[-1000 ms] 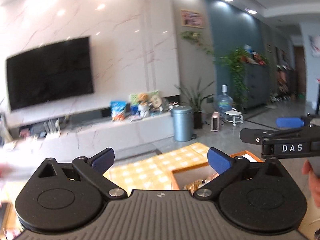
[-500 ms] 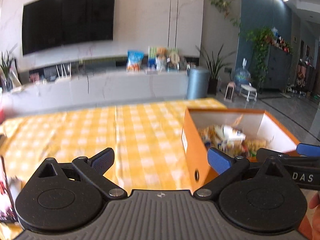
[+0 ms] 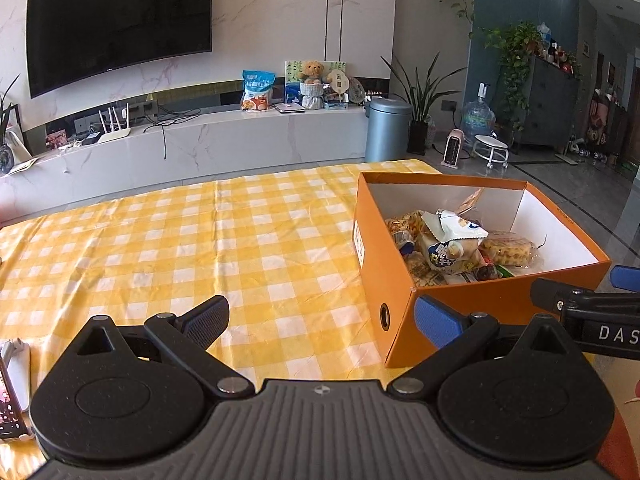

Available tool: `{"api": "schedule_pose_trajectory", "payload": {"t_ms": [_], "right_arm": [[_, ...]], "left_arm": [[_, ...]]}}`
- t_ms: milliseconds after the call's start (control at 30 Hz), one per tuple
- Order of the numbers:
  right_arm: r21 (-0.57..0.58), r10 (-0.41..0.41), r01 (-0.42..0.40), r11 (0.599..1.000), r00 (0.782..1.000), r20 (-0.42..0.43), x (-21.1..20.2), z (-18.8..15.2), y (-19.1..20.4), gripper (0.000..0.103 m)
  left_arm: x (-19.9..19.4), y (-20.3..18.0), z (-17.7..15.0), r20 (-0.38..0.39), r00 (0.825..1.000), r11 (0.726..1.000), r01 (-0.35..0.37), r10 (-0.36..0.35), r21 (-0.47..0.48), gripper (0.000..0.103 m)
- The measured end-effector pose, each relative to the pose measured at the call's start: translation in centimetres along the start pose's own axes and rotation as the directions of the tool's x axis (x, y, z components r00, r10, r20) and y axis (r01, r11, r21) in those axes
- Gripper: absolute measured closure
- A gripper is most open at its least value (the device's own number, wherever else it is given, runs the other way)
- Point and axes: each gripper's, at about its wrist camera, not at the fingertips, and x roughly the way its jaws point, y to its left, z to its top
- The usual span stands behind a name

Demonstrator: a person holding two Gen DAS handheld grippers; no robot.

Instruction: Organize snacks

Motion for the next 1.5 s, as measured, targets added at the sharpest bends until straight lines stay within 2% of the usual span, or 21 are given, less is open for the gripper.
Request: {"api": "schedule_pose_trajectory", "payload": {"t_ms": [1500], "right_arm": [[-0.027, 0.012, -0.012, 1.0, 1.0, 0.006, -0.9, -0.2, 1.1, 0.003]], "left_arm": [[-0.7, -0.3, 0.1, -0.016, 1.0, 1.0, 0.003, -0.003, -0.001, 0.0]]}}
